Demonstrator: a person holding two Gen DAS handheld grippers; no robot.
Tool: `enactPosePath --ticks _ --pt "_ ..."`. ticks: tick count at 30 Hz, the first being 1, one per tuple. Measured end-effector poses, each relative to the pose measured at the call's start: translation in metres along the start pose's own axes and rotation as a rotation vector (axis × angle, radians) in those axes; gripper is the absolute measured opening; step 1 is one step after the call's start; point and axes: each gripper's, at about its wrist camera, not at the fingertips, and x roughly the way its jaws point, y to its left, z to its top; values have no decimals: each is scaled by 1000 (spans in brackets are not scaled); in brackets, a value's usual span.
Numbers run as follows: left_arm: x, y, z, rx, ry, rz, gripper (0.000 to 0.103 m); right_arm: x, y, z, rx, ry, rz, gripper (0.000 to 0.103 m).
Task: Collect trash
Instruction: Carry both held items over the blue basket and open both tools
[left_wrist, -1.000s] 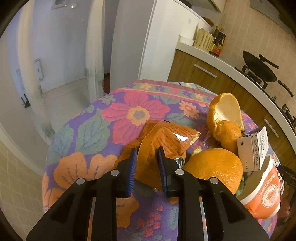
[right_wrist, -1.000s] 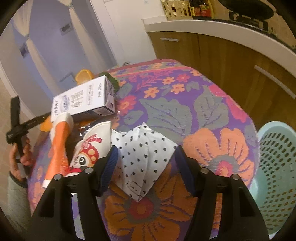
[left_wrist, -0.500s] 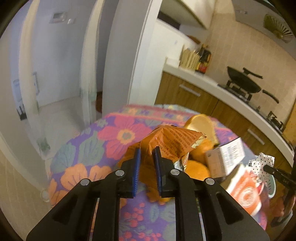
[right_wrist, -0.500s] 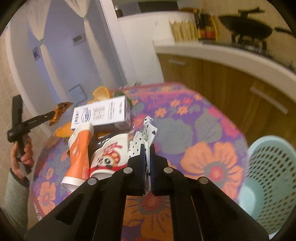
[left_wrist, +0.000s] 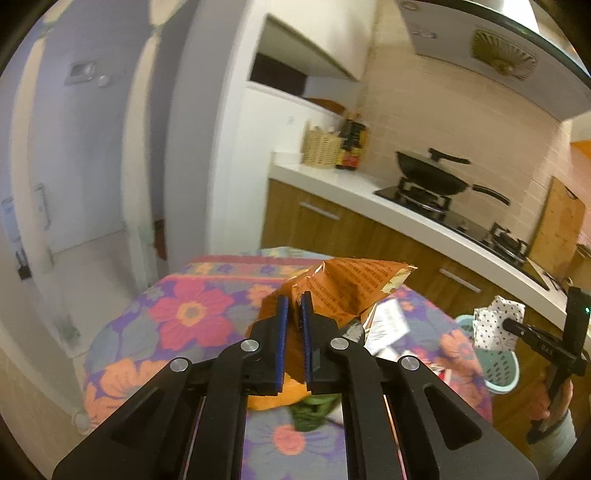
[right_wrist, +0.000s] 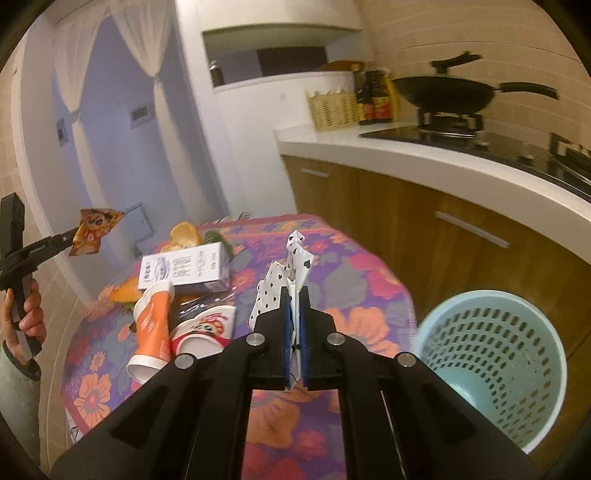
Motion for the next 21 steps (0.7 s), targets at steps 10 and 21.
enactPosePath --ticks 10,21 --pt "44 -129 -1 155 72 -181 3 -41 -83 -15 134 -50 -141 2" --pt "136 -299 -33 303 263 -362 2 -52 -172 -52 279 -12 -313 2"
